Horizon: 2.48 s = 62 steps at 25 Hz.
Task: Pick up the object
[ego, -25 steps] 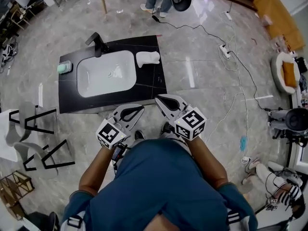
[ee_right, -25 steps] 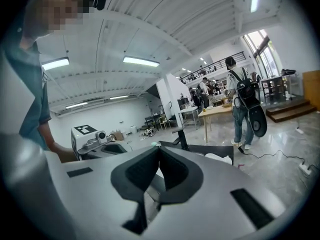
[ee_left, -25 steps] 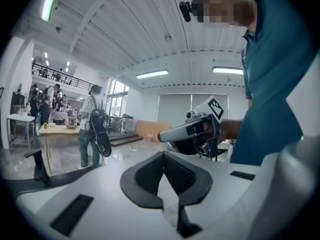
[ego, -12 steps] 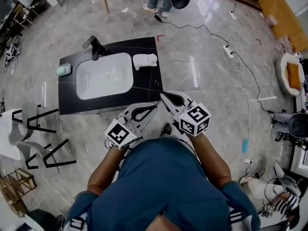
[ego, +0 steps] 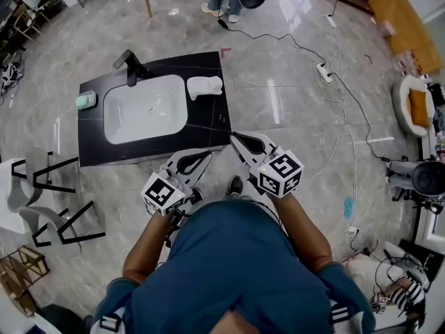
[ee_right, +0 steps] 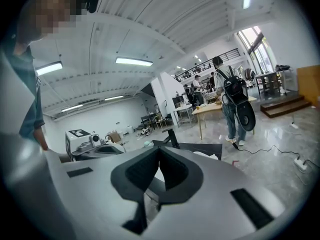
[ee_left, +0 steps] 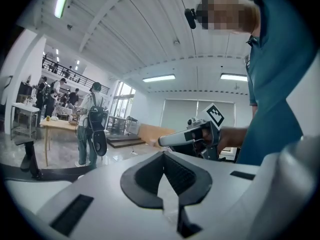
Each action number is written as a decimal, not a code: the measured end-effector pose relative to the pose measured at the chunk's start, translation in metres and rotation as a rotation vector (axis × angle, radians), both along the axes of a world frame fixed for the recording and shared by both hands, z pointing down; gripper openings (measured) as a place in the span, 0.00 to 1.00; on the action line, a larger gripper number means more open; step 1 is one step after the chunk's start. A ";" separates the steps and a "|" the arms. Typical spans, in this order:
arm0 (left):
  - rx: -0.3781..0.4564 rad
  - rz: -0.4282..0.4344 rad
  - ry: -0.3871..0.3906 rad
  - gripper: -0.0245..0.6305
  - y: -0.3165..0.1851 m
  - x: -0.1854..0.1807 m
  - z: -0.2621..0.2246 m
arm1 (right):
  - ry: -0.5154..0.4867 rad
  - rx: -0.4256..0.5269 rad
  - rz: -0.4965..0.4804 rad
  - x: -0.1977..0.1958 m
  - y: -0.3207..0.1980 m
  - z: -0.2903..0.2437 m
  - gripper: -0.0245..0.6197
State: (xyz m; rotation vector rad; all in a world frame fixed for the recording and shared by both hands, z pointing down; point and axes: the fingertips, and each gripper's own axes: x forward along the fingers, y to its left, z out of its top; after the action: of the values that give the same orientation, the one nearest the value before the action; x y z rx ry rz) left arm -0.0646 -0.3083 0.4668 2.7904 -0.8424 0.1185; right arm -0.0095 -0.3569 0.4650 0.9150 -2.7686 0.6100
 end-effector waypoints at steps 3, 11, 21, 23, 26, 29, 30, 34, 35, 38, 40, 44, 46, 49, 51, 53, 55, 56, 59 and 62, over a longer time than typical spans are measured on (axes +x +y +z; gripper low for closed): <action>-0.009 -0.006 0.007 0.04 -0.004 -0.002 0.003 | -0.001 -0.012 -0.003 -0.003 0.000 0.005 0.06; -0.051 -0.020 0.039 0.04 -0.021 -0.001 0.013 | 0.000 -0.059 0.008 0.000 -0.007 0.023 0.06; -0.049 0.008 0.056 0.04 -0.031 0.007 0.008 | -0.014 -0.042 0.048 0.004 -0.015 0.015 0.06; -0.044 0.006 0.052 0.04 -0.028 0.007 0.006 | -0.015 -0.045 0.045 0.006 -0.010 0.015 0.06; -0.047 -0.010 0.039 0.04 -0.025 0.005 0.007 | -0.013 -0.051 0.037 0.010 -0.008 0.018 0.06; -0.054 -0.032 0.023 0.04 -0.023 0.004 0.011 | -0.023 -0.048 0.031 0.015 -0.010 0.018 0.06; -0.055 -0.040 0.018 0.04 -0.023 0.004 0.011 | -0.027 -0.046 0.025 0.017 -0.011 0.017 0.06; -0.047 -0.077 0.002 0.04 -0.023 0.011 0.008 | -0.045 -0.035 -0.013 0.021 -0.014 0.014 0.06; -0.041 -0.084 0.001 0.04 -0.024 0.014 0.006 | -0.047 -0.035 -0.024 0.022 -0.014 0.014 0.06; -0.010 -0.098 -0.003 0.04 -0.025 0.027 -0.001 | -0.039 -0.039 -0.059 0.028 -0.013 0.019 0.06; 0.002 -0.098 -0.006 0.04 -0.025 0.032 -0.001 | -0.020 -0.051 -0.072 0.029 -0.014 0.028 0.06; -0.037 -0.056 0.018 0.04 -0.018 0.031 0.011 | -0.001 -0.072 -0.032 0.029 -0.017 0.035 0.06; -0.035 -0.008 -0.011 0.04 -0.019 0.024 0.015 | -0.014 -0.075 0.014 0.024 -0.021 0.029 0.06; -0.016 0.013 -0.028 0.04 -0.028 0.001 0.012 | -0.011 -0.062 0.029 0.007 -0.023 0.023 0.06; -0.014 -0.005 -0.011 0.04 -0.038 -0.016 0.008 | -0.001 -0.050 0.029 -0.003 -0.025 0.018 0.06; -0.010 -0.015 -0.001 0.04 -0.046 -0.029 0.004 | -0.002 -0.042 0.044 -0.011 -0.029 0.013 0.06; -0.005 -0.017 0.004 0.04 -0.053 -0.037 0.001 | -0.002 -0.041 0.054 -0.018 -0.033 0.013 0.06; -0.006 -0.015 0.009 0.04 -0.055 -0.040 0.001 | 0.000 -0.045 0.055 -0.022 -0.034 0.015 0.06; -0.023 -0.001 0.006 0.04 -0.056 -0.046 0.007 | -0.003 -0.066 0.060 -0.032 -0.036 0.023 0.06; -0.042 0.008 -0.003 0.04 -0.058 -0.052 0.013 | -0.005 -0.078 0.063 -0.037 -0.041 0.026 0.06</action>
State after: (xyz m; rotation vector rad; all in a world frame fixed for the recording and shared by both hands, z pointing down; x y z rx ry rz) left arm -0.1164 -0.3659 0.4801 2.7550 -0.8200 0.1407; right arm -0.0463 -0.3981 0.4914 0.9890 -2.7083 0.7256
